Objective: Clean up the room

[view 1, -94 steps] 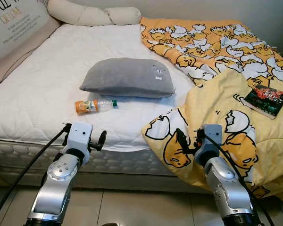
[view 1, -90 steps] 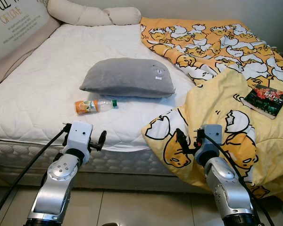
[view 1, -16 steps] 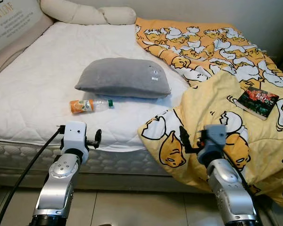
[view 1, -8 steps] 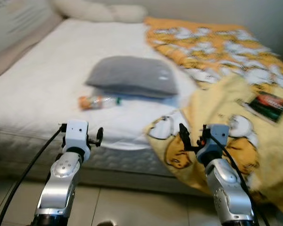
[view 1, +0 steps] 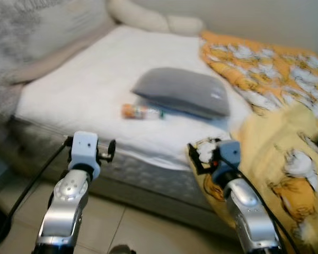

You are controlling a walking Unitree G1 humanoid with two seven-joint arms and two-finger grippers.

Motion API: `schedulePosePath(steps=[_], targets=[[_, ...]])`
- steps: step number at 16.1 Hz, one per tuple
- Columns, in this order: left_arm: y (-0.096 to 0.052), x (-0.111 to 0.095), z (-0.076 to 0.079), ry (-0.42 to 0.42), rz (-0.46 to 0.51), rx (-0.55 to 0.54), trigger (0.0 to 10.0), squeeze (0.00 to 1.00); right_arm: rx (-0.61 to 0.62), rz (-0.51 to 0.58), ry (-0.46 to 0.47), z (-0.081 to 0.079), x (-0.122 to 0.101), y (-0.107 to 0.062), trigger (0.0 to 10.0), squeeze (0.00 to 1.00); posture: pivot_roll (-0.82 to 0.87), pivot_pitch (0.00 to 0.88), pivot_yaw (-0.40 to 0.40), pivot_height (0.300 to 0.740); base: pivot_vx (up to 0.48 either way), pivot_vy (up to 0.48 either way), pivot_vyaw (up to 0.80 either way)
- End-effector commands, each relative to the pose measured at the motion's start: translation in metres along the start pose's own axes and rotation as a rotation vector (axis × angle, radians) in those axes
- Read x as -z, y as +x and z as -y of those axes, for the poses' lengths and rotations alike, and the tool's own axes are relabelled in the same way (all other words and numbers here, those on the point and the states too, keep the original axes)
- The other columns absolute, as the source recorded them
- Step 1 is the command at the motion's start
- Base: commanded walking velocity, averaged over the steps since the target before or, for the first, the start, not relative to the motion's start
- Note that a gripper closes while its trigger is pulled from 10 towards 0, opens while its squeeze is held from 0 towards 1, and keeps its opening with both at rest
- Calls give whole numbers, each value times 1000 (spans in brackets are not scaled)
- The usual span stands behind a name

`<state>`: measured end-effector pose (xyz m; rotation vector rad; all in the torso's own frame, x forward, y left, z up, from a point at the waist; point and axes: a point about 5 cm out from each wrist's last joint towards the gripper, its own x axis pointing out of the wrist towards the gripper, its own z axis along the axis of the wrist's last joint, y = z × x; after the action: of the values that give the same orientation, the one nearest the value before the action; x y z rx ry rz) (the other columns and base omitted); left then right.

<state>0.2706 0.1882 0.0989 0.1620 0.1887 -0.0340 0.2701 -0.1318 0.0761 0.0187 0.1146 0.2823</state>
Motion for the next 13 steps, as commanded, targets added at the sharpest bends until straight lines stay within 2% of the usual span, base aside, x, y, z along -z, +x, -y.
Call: schedulePosePath(steps=[1,6,8,13], targets=[[-3,0,0,0,4,4,10000,0,-1,-6,-9,0,-1,5,10000,1000,52,0,-47,740,274,0,0],[-9,5,-3,-1,-15,-8,10000,0,14,-9,-7,1,-1,9,10000,1000,64,0,-59,740,276,0,0],[-10,5,-2,-2,-17,-6,10000,0,62,-14,6,8,-1,10,10000,1000,61,0,-57,740,277,0,0],[-6,3,0,3,-15,6,10000,0,43,-11,-32,10,-4,12,10000,1000,44,0,-41,740,275,0,0]])
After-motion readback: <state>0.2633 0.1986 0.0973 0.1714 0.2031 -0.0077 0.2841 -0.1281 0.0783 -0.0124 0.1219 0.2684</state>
